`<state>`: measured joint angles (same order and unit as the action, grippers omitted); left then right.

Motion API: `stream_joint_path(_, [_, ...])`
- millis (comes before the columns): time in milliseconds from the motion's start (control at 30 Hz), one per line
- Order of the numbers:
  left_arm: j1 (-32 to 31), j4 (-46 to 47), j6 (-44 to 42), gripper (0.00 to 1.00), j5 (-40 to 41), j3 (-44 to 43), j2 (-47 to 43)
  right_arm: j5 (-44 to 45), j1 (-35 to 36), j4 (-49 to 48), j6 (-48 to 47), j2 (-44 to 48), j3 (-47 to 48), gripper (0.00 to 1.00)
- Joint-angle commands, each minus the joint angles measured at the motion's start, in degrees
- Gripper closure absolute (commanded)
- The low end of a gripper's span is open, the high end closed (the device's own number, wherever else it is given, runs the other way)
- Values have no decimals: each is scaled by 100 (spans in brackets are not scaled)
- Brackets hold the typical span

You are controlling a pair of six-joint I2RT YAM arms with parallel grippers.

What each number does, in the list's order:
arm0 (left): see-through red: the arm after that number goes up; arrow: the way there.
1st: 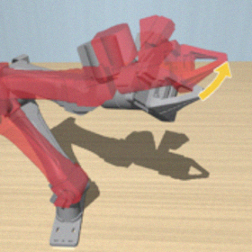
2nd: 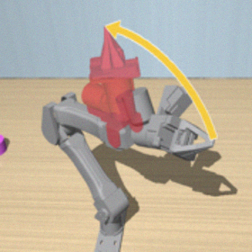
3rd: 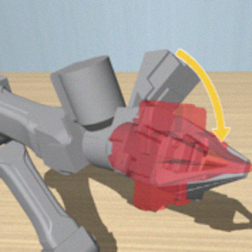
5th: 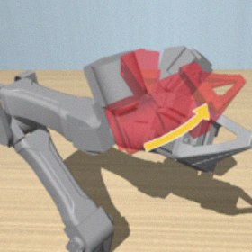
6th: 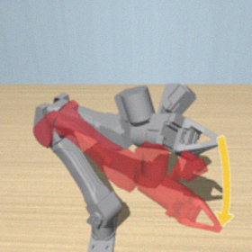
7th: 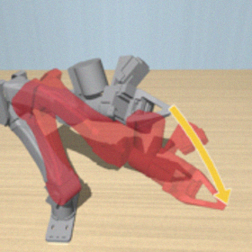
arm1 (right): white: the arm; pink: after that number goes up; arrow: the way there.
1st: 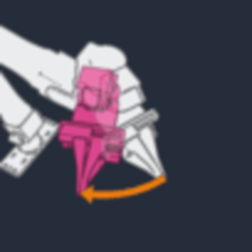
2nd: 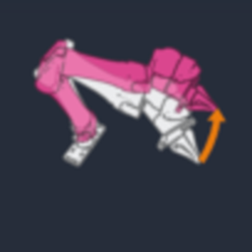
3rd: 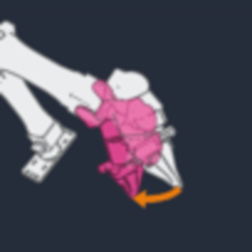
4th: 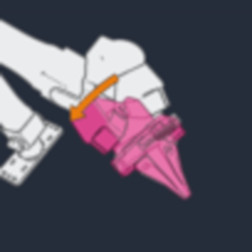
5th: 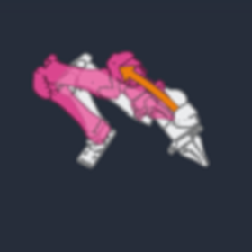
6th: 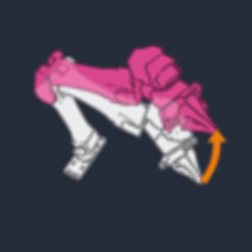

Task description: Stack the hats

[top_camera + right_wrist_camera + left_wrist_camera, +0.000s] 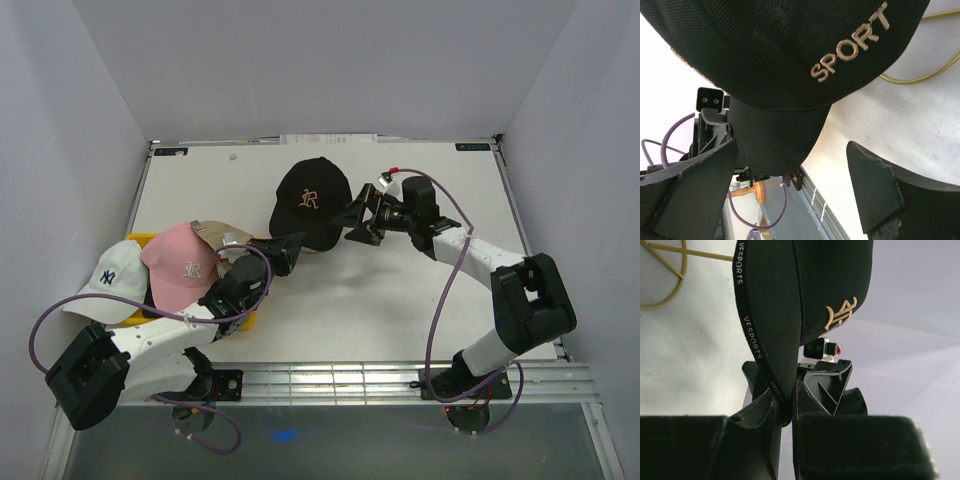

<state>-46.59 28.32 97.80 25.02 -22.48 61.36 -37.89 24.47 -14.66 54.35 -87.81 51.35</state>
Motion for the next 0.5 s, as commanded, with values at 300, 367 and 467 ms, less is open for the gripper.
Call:
stream_joint_path(300, [124,-871,-217,89,-919,-257,218,-96,5,130,-381,-245,507,14])
stream_joint_path(367, [132,-933,-226,89,-955,-257,218,-105,5,95,-355,-254,481,16])
stream_joint_path(467, [124,-1038,-235,88,-1016,-257,218,-131,-4,50,-311,-272,507,21])
